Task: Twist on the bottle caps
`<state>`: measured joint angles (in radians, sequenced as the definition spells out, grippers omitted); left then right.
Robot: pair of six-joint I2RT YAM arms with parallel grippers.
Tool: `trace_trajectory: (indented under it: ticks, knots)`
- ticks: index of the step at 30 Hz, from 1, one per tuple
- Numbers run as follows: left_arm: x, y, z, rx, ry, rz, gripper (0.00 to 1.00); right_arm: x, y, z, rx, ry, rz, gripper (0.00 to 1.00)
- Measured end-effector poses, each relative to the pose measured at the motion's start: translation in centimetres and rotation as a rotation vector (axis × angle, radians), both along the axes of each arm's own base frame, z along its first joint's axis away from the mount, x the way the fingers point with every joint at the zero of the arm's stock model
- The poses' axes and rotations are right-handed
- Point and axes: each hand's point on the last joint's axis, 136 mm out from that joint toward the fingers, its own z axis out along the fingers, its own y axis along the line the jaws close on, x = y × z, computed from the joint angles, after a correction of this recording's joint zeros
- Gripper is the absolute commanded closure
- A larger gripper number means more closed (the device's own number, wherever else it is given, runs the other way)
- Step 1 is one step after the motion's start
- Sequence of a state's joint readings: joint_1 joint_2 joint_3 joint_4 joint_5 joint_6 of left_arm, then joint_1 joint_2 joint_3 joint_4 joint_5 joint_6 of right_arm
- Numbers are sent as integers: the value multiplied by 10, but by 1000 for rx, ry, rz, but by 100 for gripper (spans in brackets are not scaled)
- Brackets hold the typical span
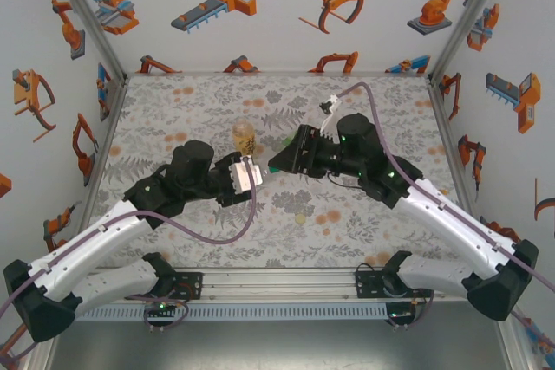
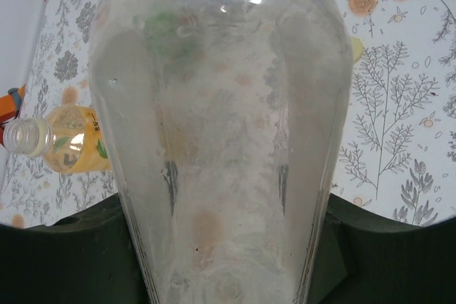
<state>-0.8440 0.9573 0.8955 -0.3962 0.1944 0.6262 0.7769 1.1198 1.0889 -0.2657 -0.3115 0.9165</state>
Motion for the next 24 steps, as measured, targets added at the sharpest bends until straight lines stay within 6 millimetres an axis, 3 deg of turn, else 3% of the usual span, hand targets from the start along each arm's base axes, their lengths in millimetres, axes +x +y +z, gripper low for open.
trace_trajectory:
  ticks: [7,9,13,14,18,24]
  knots:
    - [5,0,-4,15,7,26,96,0,5,-7,0,37,17,50]
    - [5,1,-5,18,11,26,83,-1,6,-6,5,39,21,56]
    - [4,0,-4,15,13,24,37,-2,7,-5,14,42,28,65]
    - [4,0,-4,15,13,24,31,-2,7,-4,13,41,29,66]
    - [4,0,-1,4,9,26,18,-2,3,-10,-26,40,17,70]
    - [3,1,8,-24,-10,26,14,7,-17,-11,-196,1,-35,70]
